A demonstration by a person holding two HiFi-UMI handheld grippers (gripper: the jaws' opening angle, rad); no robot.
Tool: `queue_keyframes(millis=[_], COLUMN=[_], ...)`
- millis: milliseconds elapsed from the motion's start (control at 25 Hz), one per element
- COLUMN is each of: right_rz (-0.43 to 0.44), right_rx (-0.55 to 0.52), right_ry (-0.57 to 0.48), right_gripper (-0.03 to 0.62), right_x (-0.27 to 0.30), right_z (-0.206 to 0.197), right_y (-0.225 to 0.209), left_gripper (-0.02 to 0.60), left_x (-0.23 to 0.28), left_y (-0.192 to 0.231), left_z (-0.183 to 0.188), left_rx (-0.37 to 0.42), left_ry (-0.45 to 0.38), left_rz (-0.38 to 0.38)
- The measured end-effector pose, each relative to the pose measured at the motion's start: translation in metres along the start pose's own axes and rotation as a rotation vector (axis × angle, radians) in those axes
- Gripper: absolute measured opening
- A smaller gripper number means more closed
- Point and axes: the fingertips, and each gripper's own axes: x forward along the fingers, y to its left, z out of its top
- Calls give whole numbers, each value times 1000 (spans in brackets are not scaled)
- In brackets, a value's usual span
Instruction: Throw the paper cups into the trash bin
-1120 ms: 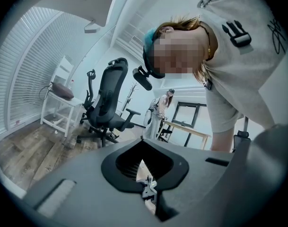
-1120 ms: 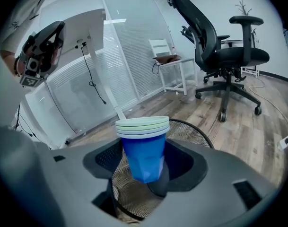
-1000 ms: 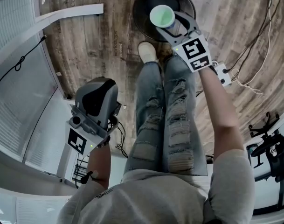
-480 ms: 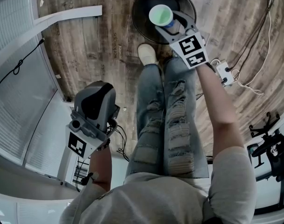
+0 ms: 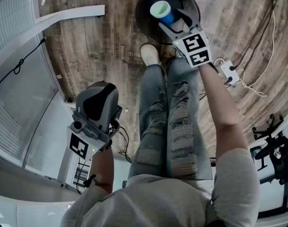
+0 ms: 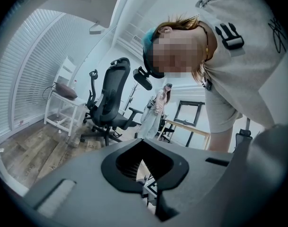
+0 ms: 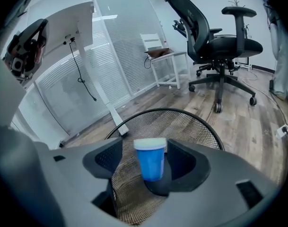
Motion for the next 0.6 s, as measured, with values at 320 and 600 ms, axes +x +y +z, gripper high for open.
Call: queue_keyframes(millis=[320,600], right_rz=[-7,-10], right_rx=[15,-6], right_ry=[-9,-15], right_gripper=[283,282], right_x=[-7,-18], right_z=[4,19], right_y=[-1,1], left_gripper=[3,3], left_x=[4,10], left_y=[0,0], left_z=[4,18], left_rx=[4,16], left_ry=[-15,-42], left_rz=[1,-1])
